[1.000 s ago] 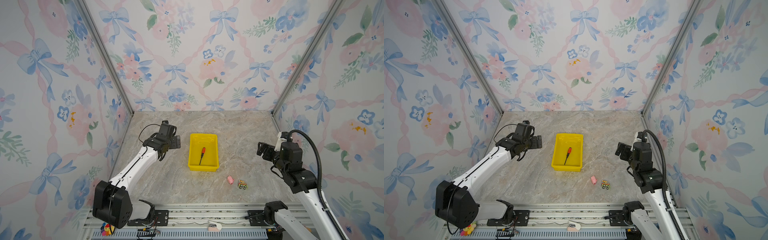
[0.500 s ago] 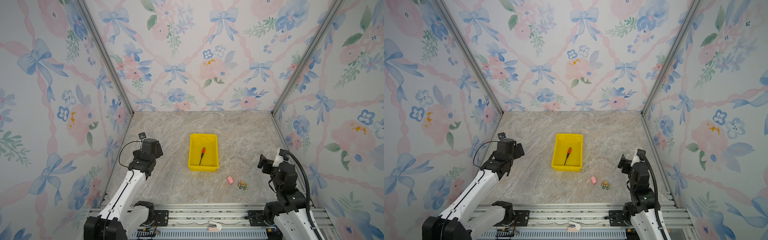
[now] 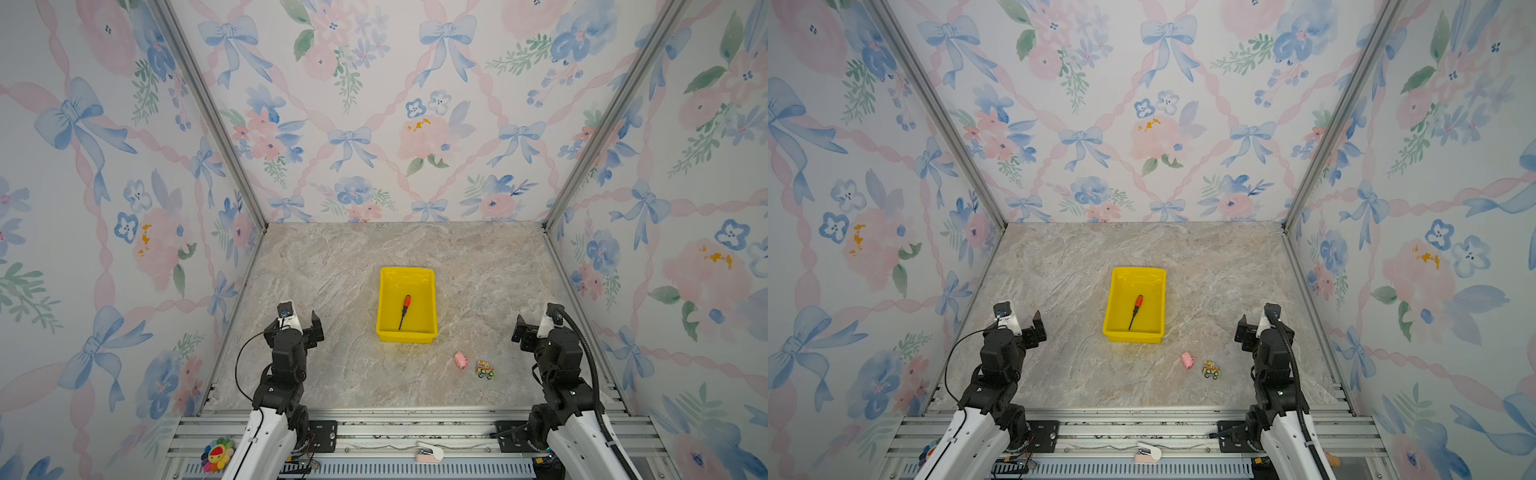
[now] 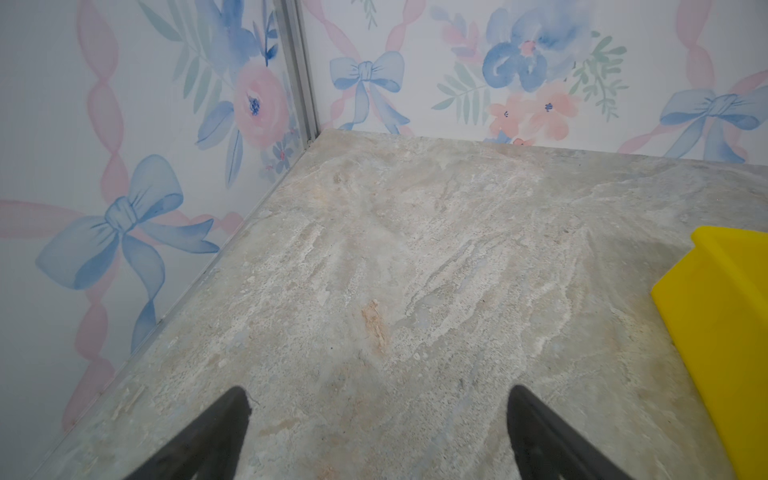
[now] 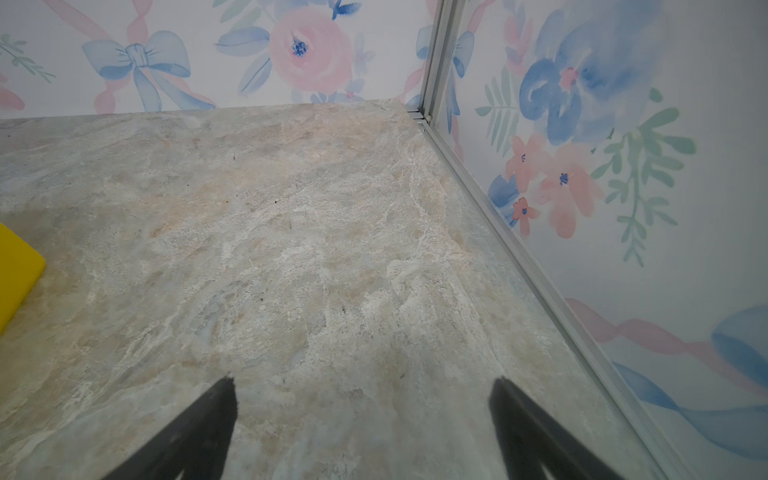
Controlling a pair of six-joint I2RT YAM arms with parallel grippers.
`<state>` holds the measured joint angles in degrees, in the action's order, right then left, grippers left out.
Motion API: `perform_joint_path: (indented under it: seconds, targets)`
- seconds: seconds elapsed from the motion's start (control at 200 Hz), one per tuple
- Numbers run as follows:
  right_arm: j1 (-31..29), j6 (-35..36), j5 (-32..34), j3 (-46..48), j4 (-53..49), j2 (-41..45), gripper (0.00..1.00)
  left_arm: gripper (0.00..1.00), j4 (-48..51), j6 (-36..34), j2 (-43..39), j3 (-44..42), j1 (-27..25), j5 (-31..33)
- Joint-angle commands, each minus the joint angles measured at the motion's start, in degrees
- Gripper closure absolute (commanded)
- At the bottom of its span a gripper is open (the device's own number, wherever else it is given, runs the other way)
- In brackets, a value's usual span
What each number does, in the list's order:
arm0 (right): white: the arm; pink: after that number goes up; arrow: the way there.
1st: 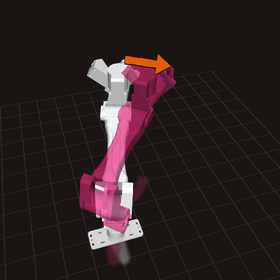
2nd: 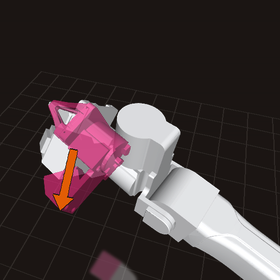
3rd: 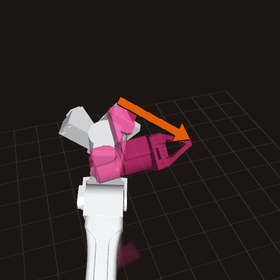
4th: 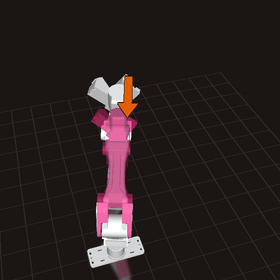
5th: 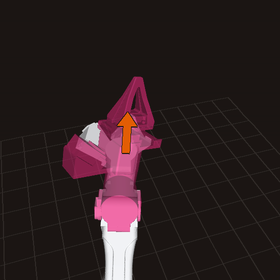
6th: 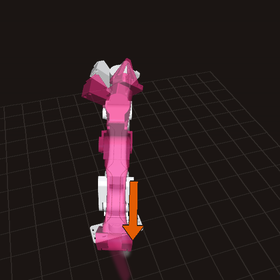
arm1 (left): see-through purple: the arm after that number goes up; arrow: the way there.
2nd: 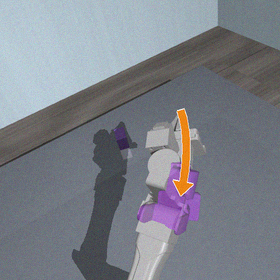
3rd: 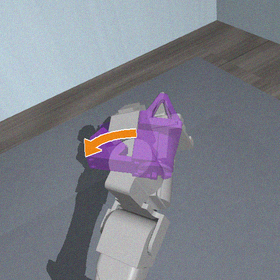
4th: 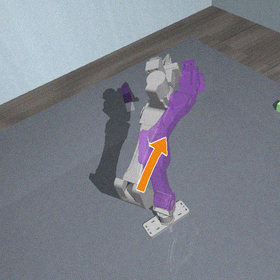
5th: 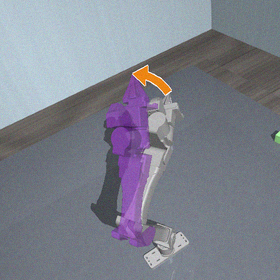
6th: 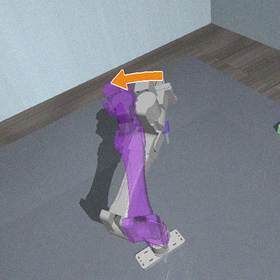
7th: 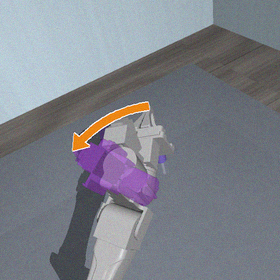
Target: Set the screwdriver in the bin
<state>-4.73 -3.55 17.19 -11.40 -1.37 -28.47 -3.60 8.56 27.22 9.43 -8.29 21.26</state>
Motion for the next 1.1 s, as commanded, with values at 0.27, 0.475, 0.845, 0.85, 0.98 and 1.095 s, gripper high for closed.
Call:
perform_joint_path:
  seconds: [0.27, 0.475, 0.845, 0.85, 0.98, 1.095]
  targets:
    - [0.95, 1.17, -3.33, -0.76, 30.06, -26.93, 0.03, 0.02, -25.9, -8.14, 18.13, -4.88, 0.84, -4.94]
    - [1.92, 1.37, -4.73, -3.81, 37.93, -37.06, 0.03, 0.03, -37.58, -9.24, 26.48, -4.99, 1.42, -7.15]
    - [2.56, 1.72, -8.36, -6.19, 59.68, -56.99, 0.03, 0.02, -52.96, -9.33, 47.17, 1.75, 3.02, -12.98]
    - [2.55, 1.71, -8.47, -6.1, 60.14, -57.24, 0.03, 0.02, -53.03, -9.34, 47.29, 1.87, 3.02, -13.03]
    - [2.62, 1.99, -9.4, -6.05, 62.26, -59.99, 0.03, 0.03, -54.68, -10.24, 50.89, 3.89, 3.05, -15.27]
    - [2.73, 2.09, -9.75, -10.61, 53.3, -59.76, 0.03, 0.03, -59.7, -10.53, 55.64, 3.81, 3.41, -16.15]
